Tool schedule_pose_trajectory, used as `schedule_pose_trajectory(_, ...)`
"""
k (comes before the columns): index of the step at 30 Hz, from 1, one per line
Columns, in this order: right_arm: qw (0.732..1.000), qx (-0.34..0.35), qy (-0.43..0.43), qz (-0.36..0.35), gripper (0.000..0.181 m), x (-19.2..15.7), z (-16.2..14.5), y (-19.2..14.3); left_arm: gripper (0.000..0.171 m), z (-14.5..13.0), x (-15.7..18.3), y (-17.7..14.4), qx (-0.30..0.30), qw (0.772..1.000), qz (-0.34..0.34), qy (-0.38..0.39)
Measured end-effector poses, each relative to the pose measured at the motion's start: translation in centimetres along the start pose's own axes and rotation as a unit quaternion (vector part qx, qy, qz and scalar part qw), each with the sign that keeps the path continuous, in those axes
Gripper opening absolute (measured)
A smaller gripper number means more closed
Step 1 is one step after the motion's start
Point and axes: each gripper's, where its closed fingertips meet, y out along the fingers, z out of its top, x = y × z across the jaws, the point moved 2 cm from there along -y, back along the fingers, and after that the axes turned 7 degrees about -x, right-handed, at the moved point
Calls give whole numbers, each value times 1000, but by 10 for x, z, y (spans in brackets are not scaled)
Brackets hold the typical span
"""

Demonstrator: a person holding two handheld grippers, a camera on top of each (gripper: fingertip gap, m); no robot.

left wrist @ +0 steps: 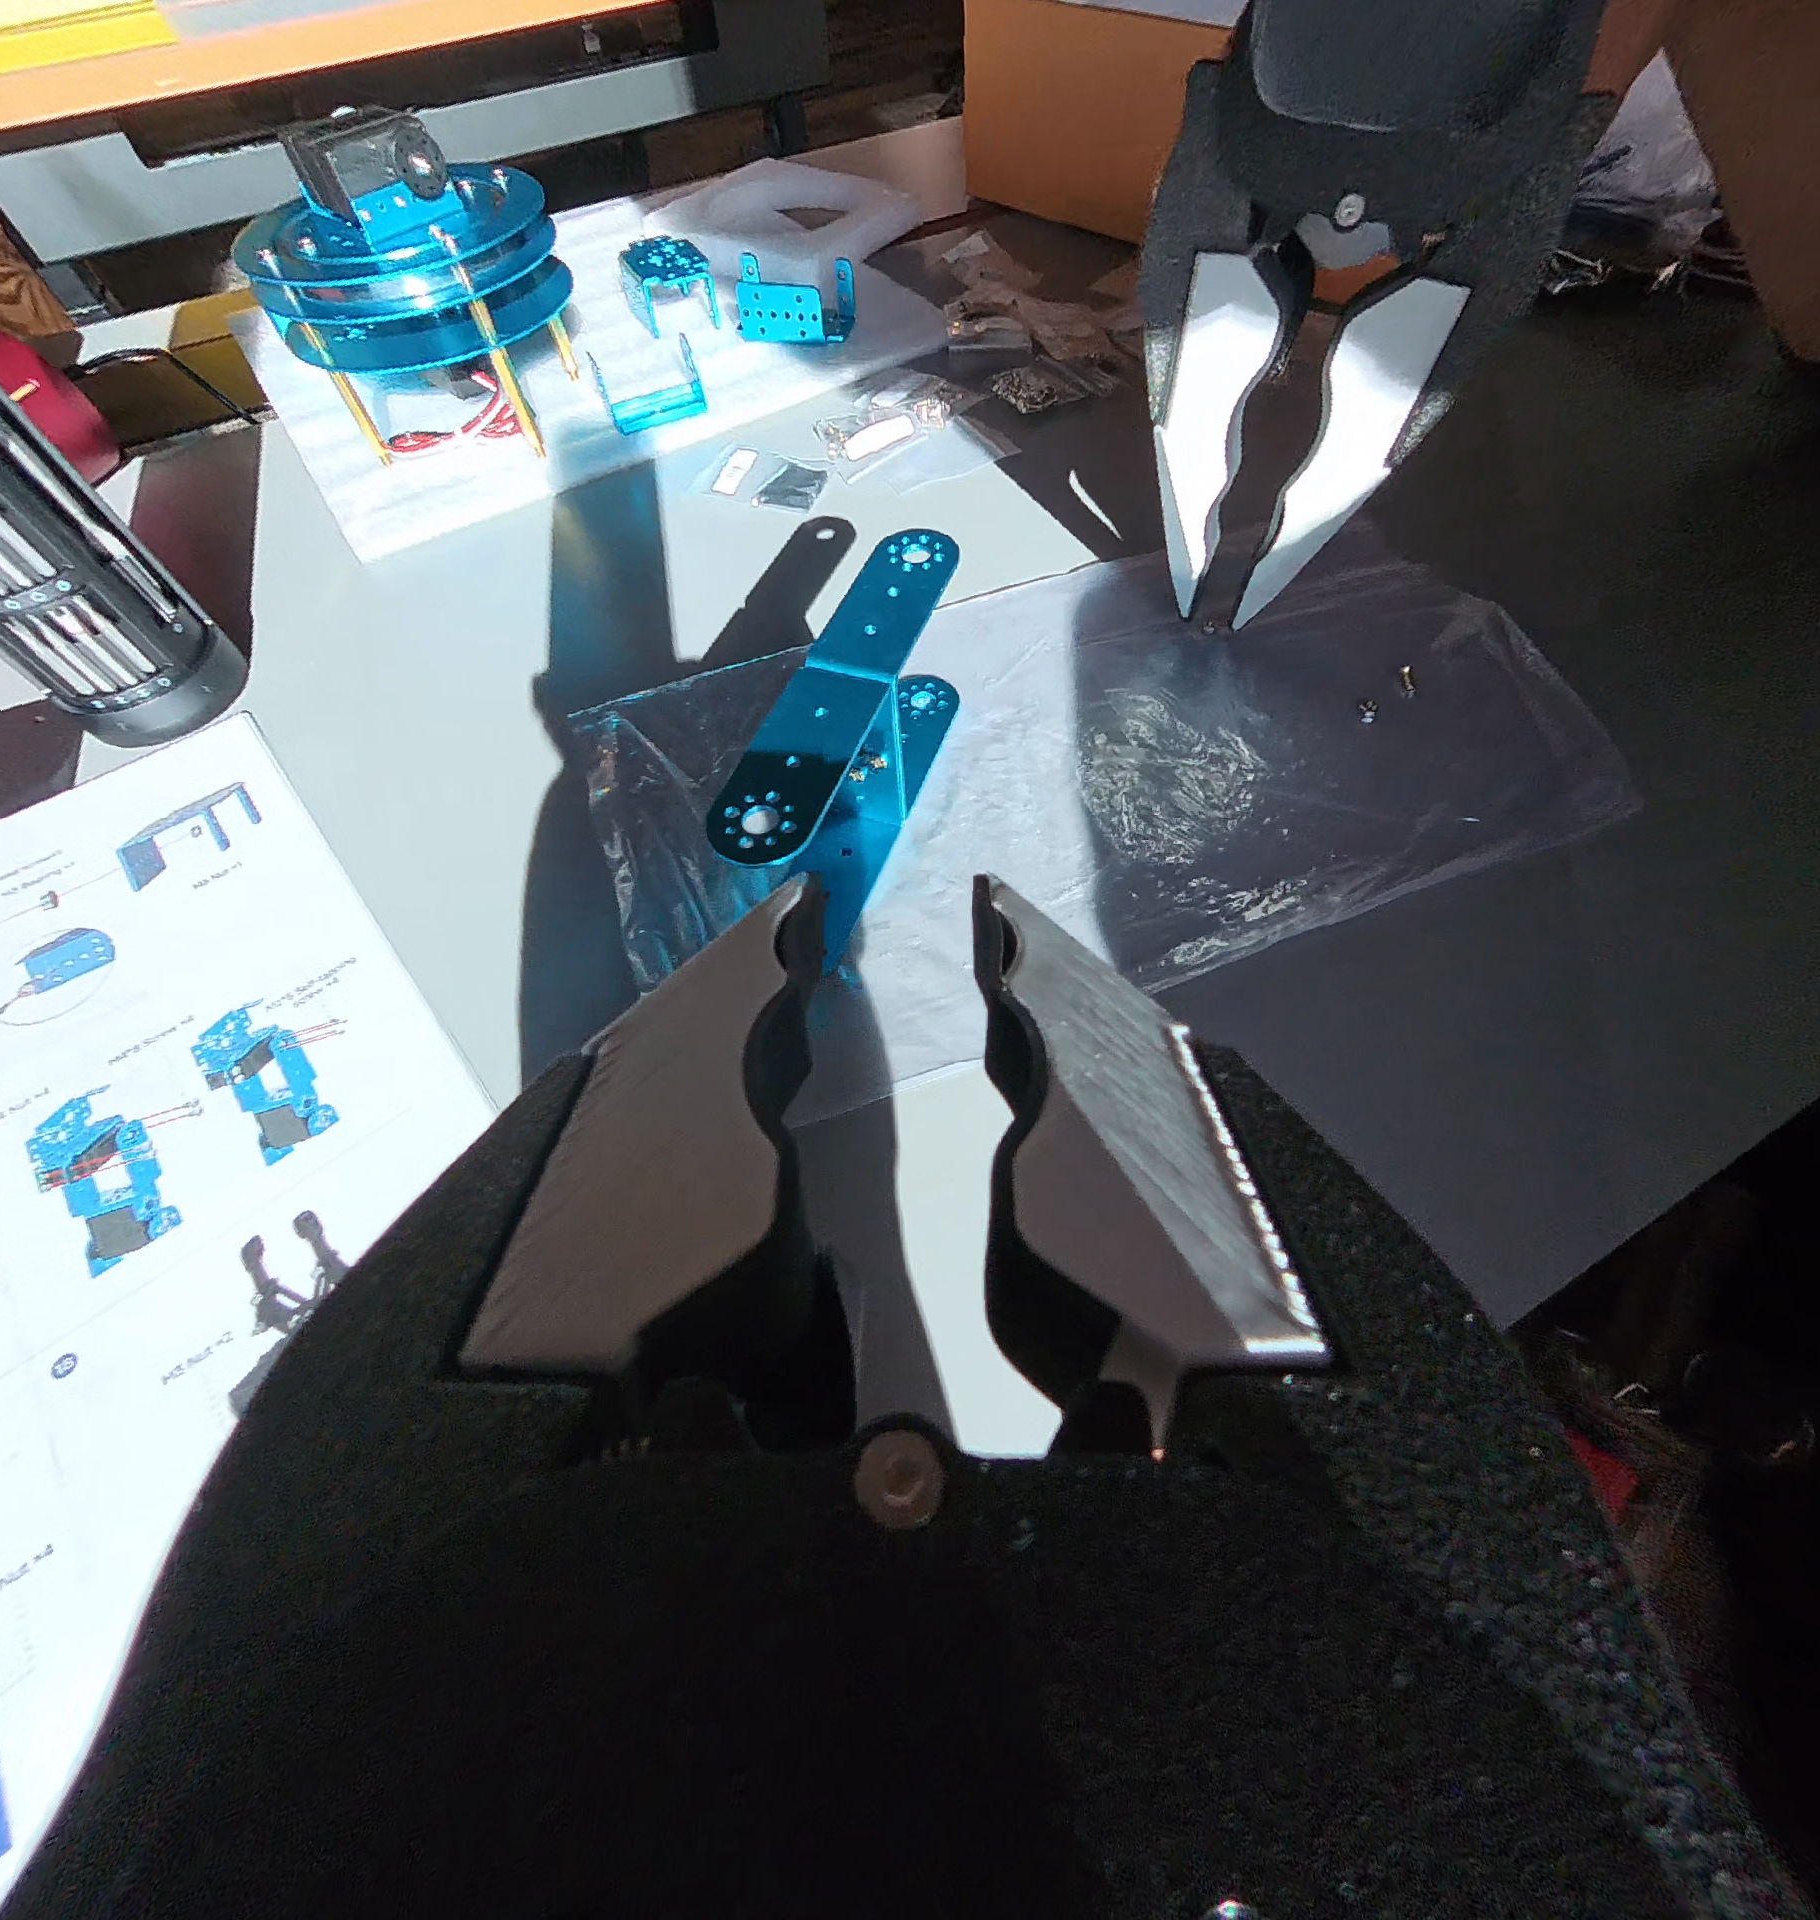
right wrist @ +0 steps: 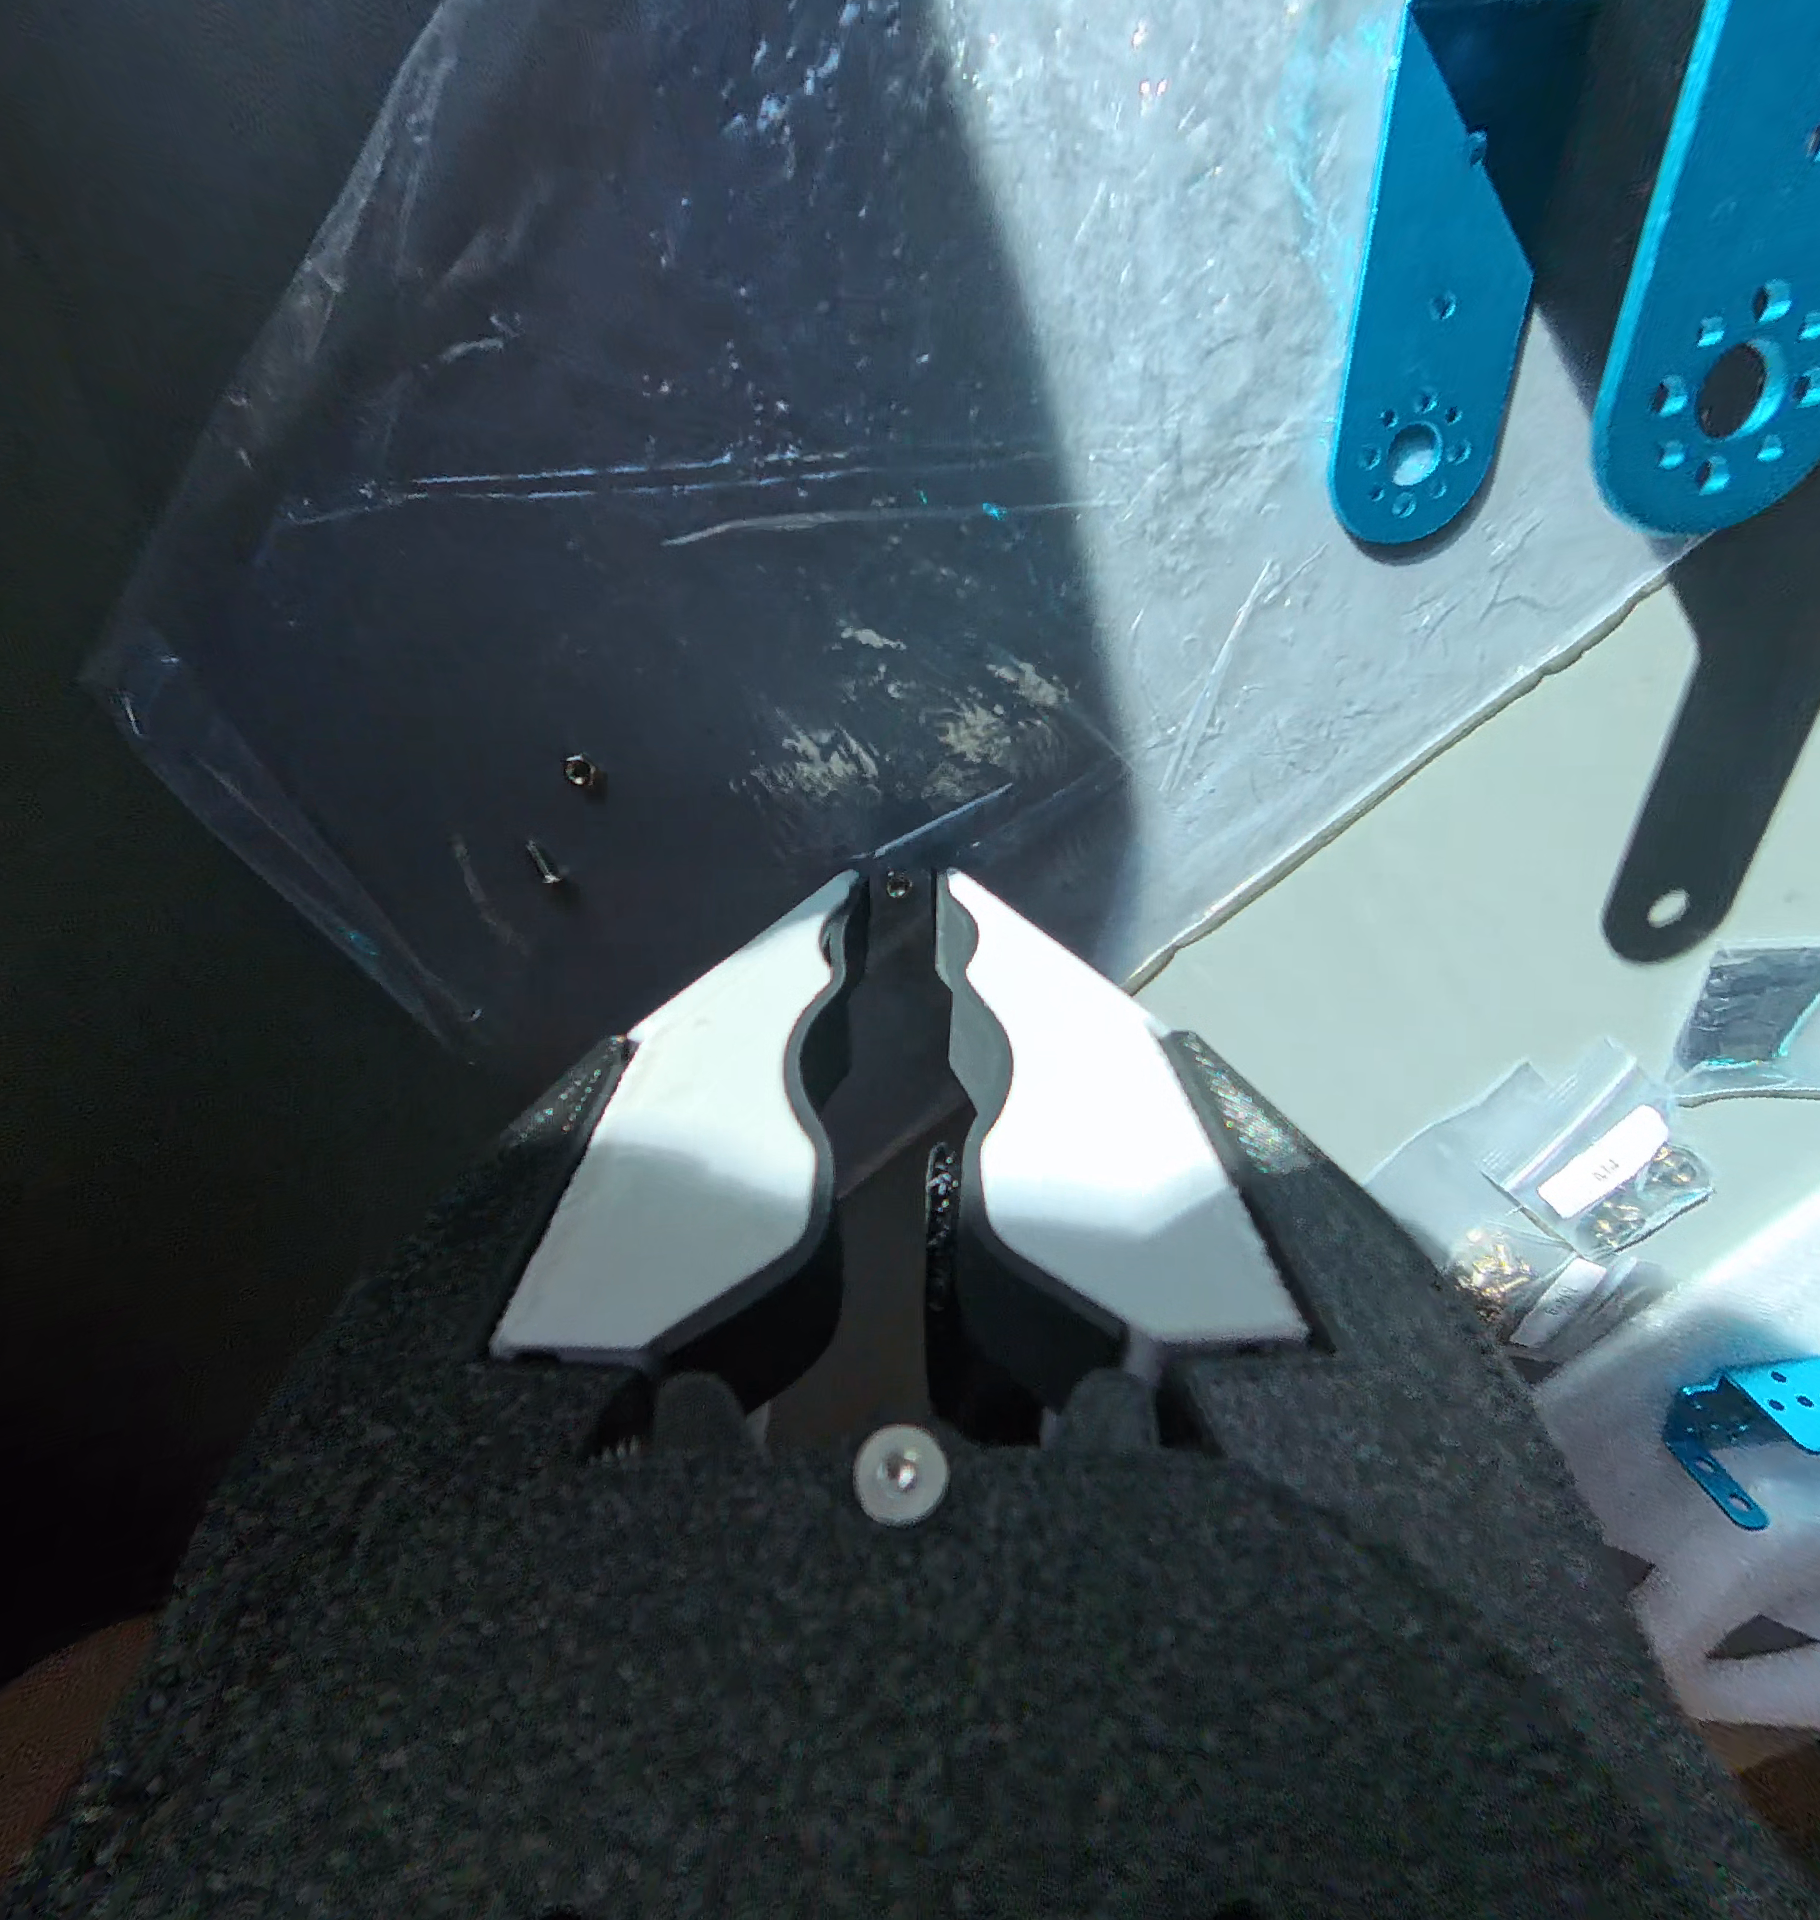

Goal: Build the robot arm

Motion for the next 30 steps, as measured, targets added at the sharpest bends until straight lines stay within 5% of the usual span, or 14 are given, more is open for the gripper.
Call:
schedule_pose_trajectory(21,1000,8,-1,11,4,1,-1,4,28,-7,-20,0,-7,1000,14,-2)
schedule_pose_trajectory(30,983,180,-4,-17,4,28,8,-11,42,5,-35,17,14,998,-45,-37)
